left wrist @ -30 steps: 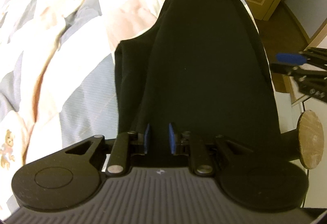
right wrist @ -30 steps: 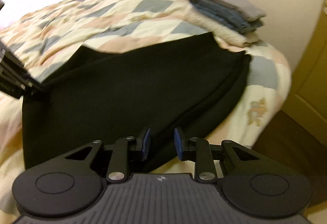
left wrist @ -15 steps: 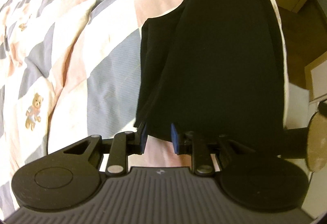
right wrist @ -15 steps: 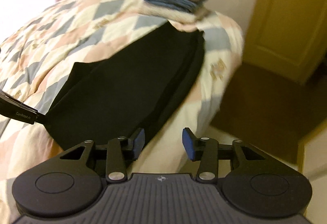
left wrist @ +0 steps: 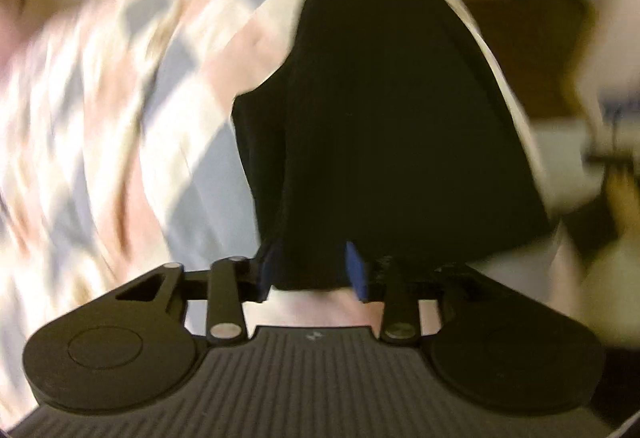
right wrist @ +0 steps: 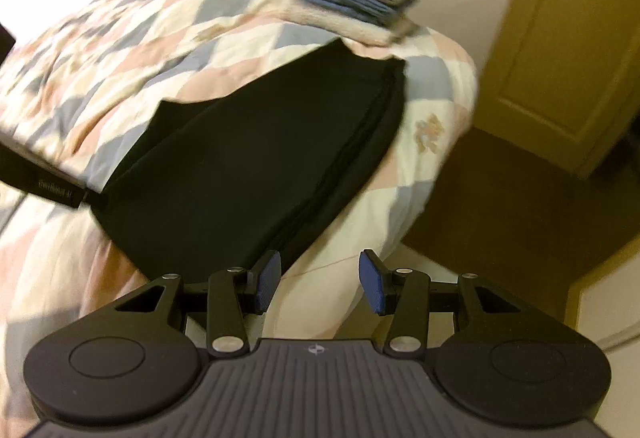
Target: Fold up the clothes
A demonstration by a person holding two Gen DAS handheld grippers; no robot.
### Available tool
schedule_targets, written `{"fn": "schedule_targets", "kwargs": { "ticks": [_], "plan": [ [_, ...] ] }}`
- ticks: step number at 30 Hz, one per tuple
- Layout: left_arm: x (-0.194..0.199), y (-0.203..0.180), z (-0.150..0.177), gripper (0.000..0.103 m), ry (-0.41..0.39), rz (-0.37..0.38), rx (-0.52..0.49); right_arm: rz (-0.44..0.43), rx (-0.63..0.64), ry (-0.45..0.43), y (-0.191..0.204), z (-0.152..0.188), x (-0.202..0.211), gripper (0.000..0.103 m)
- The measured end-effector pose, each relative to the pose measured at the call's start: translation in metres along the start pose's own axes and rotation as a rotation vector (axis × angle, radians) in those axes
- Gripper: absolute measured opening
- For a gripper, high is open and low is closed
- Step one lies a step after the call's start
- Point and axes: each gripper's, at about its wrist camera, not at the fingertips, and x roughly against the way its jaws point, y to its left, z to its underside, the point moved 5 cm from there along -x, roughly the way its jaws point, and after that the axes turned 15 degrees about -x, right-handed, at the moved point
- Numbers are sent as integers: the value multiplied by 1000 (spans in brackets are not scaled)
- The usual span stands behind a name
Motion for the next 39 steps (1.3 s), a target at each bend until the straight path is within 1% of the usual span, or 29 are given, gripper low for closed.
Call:
{"fn": "schedule_targets", "kwargs": {
  "ticks": [2, 5, 8, 10, 12, 15, 17, 18, 20, 22, 24, 26, 28, 30, 31, 32, 34, 35, 39],
  "plan": [
    [-1, -24, 17, 36, -18, -88, -266, -13, 121, -15, 16, 15, 0, 52],
    [-16, -64, 43, 38, -50, -231, -680, -34, 351, -37, 45, 47, -4, 52],
    [-53, -84, 65, 40, -81, -313, -954, -22, 586, -88, 70, 80, -13, 53],
    [-66, -91, 74, 41, -97, -344, -1074, 5, 732, -129, 84, 99, -21, 54],
    [-100, -89, 82, 41, -115, -387, -1166, 42, 843, -166, 92, 114, -31, 54],
    [-119, -88, 85, 41, -161, -444, -1256, 113, 954, -205, 95, 125, -48, 54],
    [-131, -87, 83, 41, -189, -475, -1293, 163, 1000, -227, 95, 129, -59, 54],
    [-142, -87, 82, 41, -202, -482, -1308, 179, 1009, -234, 94, 128, -64, 54],
    [-151, -88, 85, 40, -231, -512, -1346, 212, 1030, -260, 92, 126, -73, 53],
    [-160, -85, 89, 37, -244, -545, -1381, 242, 1063, -287, 92, 126, -81, 52],
    [-168, -82, 93, 32, -247, -574, -1405, 268, 1096, -311, 92, 127, -90, 52],
    [-165, -82, 96, 32, -236, -575, -1382, 277, 1116, -320, 92, 128, -95, 41],
    [-164, -79, 92, 27, -224, -541, -1337, 276, 1136, -324, 91, 130, -99, 35],
    [-165, -76, 87, 20, -222, -493, -1321, 264, 1154, -321, 89, 131, -100, 29],
    [-165, -75, 85, 18, -221, -467, -1312, 253, 1158, -313, 89, 131, -100, 25],
    [-163, -71, 82, 17, -223, -429, -1297, 236, 1155, -300, 87, 130, -100, 21],
    [-157, -64, 75, 15, -223, -356, -1265, 193, 1132, -262, 85, 123, -97, 18],
    [-153, -59, 68, 14, -217, -320, -1236, 165, 1107, -238, 84, 118, -94, 17],
    [-118, -37, 48, 12, -189, -189, -1035, 17, 967, -117, 75, 85, -82, 14]
  ]
}}
